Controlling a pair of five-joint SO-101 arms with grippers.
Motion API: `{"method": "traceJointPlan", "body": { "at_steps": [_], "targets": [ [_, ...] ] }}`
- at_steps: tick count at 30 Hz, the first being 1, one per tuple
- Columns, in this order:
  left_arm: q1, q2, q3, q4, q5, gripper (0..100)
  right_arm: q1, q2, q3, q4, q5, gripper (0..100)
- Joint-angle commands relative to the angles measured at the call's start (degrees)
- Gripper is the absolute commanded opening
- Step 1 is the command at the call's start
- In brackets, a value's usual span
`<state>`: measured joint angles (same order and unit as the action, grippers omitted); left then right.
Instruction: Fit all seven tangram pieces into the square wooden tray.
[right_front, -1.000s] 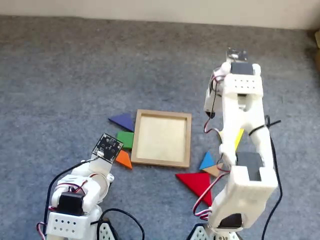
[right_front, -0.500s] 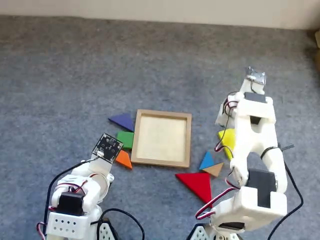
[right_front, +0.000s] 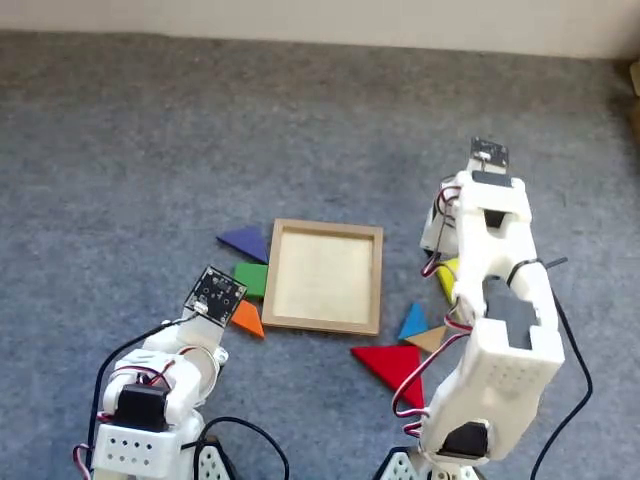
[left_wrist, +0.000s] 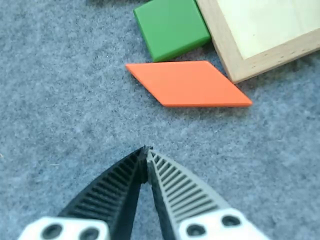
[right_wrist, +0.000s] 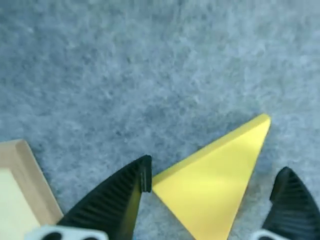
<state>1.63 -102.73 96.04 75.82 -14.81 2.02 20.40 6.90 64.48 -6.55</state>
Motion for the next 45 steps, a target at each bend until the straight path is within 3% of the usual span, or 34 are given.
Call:
{"method": "traceJointPlan", "body": {
  "at_steps": [1,34,45],
  "targets": [
    [-0.3,-1.5,1.1,0.2,-0.4,0,-0.8,0.2,-3.8,0.6,0.1,36.2],
    [-0.3,-1.5,1.1,0.2,-0.4,0,-4.2,1.2,-3.8,8.2,0.5,36.1],
    [-0.3,-1.5,1.1,0.2,-0.4,0,-1.2,1.2,-3.8,7.9,0.2,36.1]
  ]
}}
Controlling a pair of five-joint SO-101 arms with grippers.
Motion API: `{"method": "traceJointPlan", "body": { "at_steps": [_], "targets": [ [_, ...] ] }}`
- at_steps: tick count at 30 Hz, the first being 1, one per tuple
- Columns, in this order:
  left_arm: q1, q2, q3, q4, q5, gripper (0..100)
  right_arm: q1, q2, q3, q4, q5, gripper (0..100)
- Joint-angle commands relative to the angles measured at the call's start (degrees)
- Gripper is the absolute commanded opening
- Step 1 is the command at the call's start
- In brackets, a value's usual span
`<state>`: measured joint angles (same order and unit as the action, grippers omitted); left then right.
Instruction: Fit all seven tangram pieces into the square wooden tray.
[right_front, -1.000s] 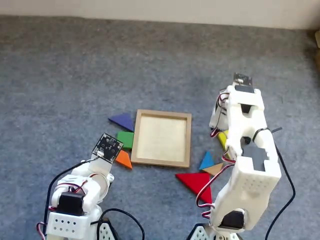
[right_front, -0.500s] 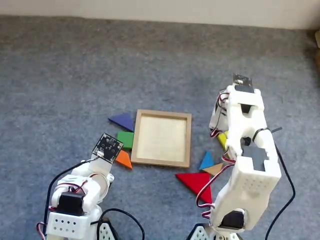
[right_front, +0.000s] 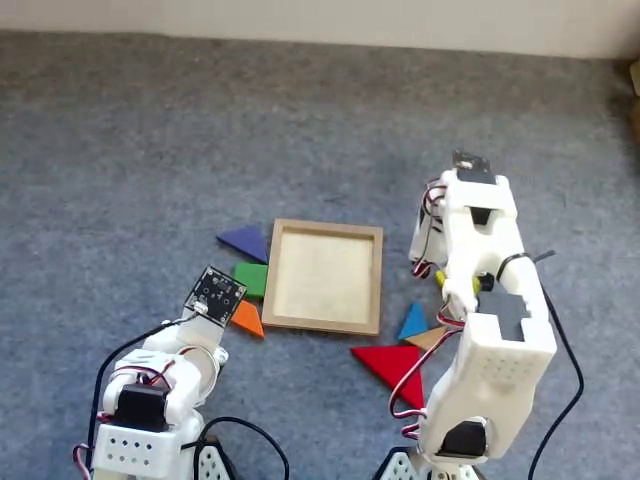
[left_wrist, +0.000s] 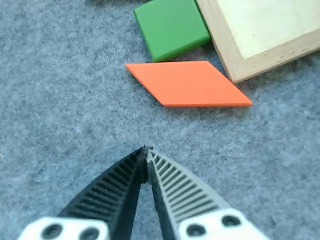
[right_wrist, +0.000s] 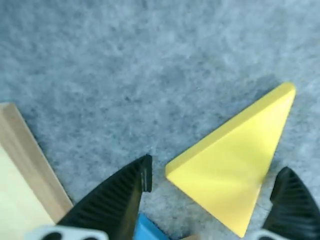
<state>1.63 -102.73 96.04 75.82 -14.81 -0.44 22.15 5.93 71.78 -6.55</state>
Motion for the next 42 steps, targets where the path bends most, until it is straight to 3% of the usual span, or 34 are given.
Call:
{"method": "traceJointPlan", "body": {
  "at_steps": [1,7,13,33,42],
  "targets": [
    [-0.3,-1.5,1.1,0.2,-0.4,0,1.3,-0.6,-2.9,0.6,0.2,36.1],
    [-0.3,-1.5,1.1,0.2,-0.4,0,1.3,-0.6,-2.9,0.7,0.2,35.9],
    [-0.3,-1.5,1.1,0.2,-0.4,0,1.3,-0.6,-2.9,0.7,0.2,26.6],
    [-0.3,-1.5,1.1,0.2,-0.4,0,1.3,-1.2,-2.9,1.0,0.7,21.2],
    [-0.3,-1.5,1.1,0.2,-0.4,0,0.1,-11.9,-0.7,0.6,3.7,21.0]
  ]
}}
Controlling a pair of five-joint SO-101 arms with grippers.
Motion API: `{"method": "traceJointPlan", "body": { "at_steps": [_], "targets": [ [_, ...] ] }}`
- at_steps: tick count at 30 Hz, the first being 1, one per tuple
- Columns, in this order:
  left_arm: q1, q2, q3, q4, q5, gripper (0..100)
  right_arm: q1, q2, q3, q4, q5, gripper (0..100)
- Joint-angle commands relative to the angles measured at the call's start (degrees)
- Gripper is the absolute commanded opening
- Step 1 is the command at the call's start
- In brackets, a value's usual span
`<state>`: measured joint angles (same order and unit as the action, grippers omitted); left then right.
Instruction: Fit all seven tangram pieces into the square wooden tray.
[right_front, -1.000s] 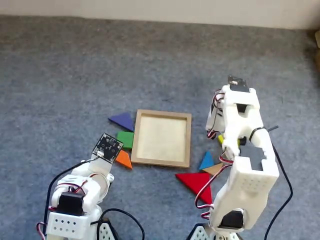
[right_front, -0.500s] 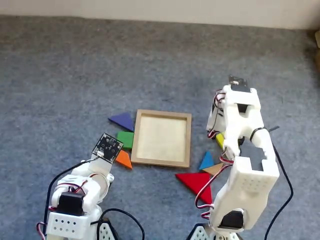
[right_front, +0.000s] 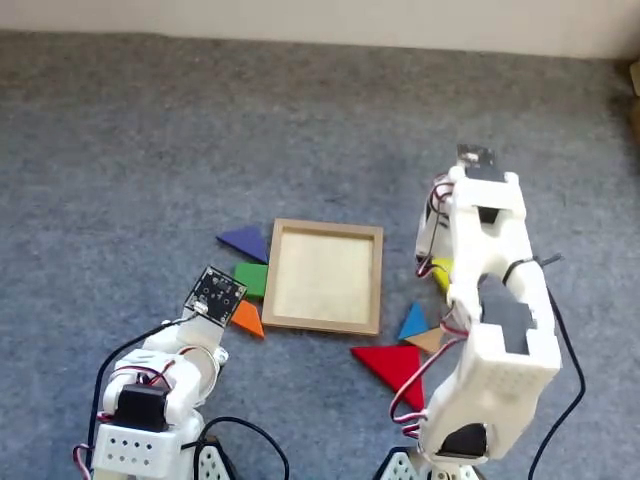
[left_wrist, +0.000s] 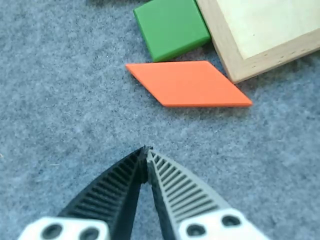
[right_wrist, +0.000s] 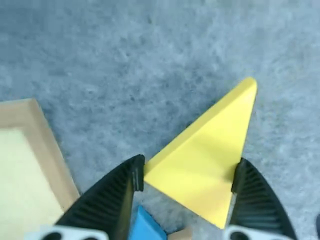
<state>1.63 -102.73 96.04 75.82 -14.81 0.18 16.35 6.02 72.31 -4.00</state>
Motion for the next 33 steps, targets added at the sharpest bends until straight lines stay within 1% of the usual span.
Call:
{"method": "traceJointPlan", "body": {
  "at_steps": [1,13,18,22,24,28,33],
  "targets": [
    [-0.3,-1.5,1.1,0.2,-0.4,0,-0.7,-6.5,-0.1,0.0,1.2,21.0],
    [-0.3,-1.5,1.1,0.2,-0.4,0,-5.7,-7.3,1.2,0.3,1.2,21.0],
    [-0.3,-1.5,1.1,0.2,-0.4,0,-3.8,-7.2,1.2,0.0,1.2,22.8],
    [-0.3,-1.5,1.1,0.2,-0.4,0,-0.5,-6.8,1.2,-1.5,0.9,33.3],
    [-0.3,-1.5,1.1,0.2,-0.4,0,0.6,-6.8,1.5,-3.9,0.9,36.2],
    [-0.3,-1.5,1.1,0.2,-0.4,0,0.7,-6.7,1.5,-7.5,1.1,36.2],
    [-0.3,-1.5,1.1,0.2,-0.4,0,0.6,-3.8,1.3,-7.6,0.9,36.2]
  ]
}}
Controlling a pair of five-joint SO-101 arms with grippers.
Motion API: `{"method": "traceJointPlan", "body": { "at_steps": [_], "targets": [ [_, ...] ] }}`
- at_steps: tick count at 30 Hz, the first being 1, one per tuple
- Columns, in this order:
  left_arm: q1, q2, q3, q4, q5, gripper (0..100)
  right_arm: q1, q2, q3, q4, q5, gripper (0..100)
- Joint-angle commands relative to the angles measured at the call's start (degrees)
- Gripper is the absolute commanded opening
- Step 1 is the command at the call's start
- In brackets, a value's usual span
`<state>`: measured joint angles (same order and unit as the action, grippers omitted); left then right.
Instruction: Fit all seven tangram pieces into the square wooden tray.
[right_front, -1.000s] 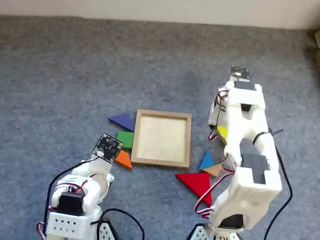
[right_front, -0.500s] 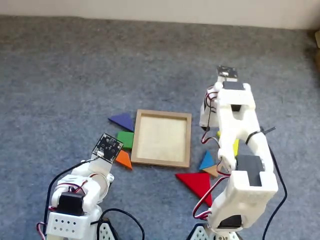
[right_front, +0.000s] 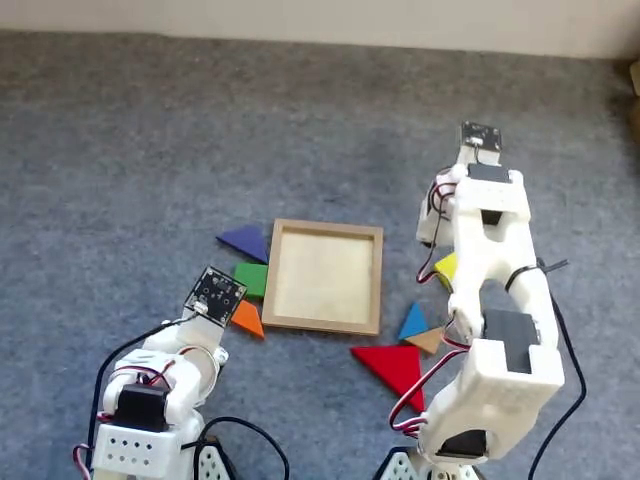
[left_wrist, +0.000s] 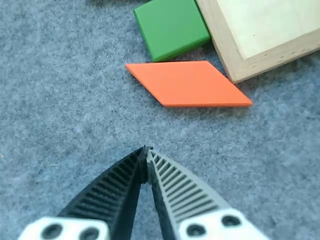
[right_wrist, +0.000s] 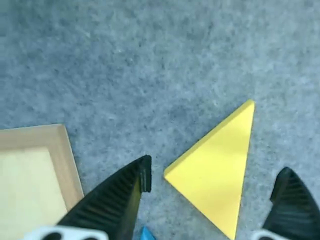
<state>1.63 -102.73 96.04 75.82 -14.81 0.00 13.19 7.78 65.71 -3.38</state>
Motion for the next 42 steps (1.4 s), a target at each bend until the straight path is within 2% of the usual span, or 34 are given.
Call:
{"method": "traceJointPlan", "body": {
  "at_steps": [1,10,22,30,42],
  "targets": [
    [-0.3,-1.5,1.1,0.2,-0.4,0,0.7,0.8,-0.5,-0.7,0.3,36.2],
    [-0.3,-1.5,1.1,0.2,-0.4,0,1.1,7.3,-5.8,4.0,0.2,36.2],
    [-0.3,-1.5,1.1,0.2,-0.4,0,1.1,10.8,-7.8,4.4,0.2,36.0],
    [-0.3,-1.5,1.1,0.2,-0.4,0,1.2,10.8,-7.8,4.4,0.2,25.1],
    [-0.3,-1.5,1.1,0.2,-0.4,0,1.2,10.4,-7.8,7.2,0.6,24.0]
  ]
}}
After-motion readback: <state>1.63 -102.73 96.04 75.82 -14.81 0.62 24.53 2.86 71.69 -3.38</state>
